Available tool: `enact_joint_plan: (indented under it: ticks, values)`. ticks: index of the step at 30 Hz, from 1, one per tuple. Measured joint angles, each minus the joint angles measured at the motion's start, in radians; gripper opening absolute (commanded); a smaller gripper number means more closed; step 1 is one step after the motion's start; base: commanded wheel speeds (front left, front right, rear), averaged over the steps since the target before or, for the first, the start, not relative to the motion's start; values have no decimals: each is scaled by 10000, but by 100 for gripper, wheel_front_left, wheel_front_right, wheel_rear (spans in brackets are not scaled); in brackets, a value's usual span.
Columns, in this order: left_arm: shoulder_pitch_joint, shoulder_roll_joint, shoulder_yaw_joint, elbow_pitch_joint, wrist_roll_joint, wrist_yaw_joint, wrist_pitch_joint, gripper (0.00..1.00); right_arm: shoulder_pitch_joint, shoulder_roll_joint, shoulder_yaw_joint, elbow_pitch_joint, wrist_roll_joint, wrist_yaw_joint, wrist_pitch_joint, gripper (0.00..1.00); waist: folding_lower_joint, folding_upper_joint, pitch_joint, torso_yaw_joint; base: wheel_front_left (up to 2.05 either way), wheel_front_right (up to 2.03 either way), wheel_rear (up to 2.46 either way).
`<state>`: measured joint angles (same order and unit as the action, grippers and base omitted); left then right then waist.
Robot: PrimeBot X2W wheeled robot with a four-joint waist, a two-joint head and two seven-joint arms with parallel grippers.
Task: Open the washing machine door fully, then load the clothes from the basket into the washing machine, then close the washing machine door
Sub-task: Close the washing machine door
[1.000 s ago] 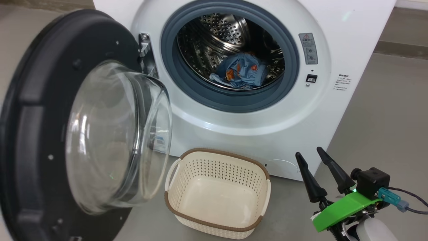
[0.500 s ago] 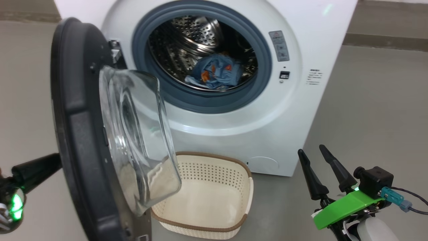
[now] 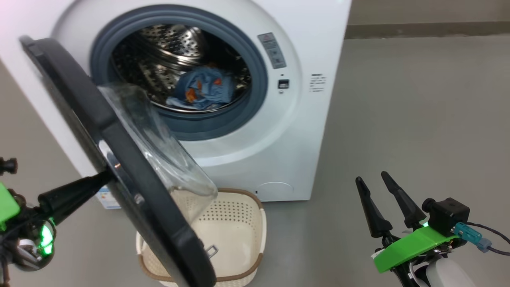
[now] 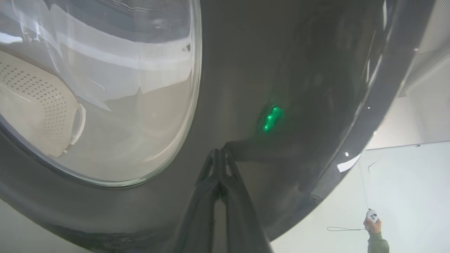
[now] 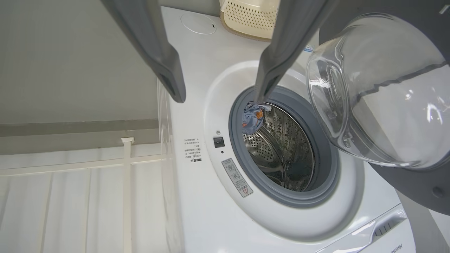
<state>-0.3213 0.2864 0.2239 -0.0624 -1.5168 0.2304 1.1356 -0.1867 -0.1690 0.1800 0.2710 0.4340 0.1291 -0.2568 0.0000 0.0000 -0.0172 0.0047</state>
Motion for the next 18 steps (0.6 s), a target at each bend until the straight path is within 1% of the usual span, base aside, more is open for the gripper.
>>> enact_joint_plan:
  ticks: [4,10,14,18]
  values:
    - [-4,-265,-8,4,23,-150,-320,0,0,-19,17,0,0,0,0,100,0,0,34,-446,0,0,0]
    - [-62,-594,-134,56,155,-180,-625,0,0,-84,29,0,0,0,0,100,-1,0,83,-948,0,0,0]
    - [-76,-673,-159,100,155,-332,-713,0,0,-107,25,0,0,0,0,100,0,0,91,-1081,0,0,0]
    - [-99,-708,-163,102,155,-433,-723,0,0,-109,17,2,0,0,0,100,0,0,84,-1019,0,0,0]
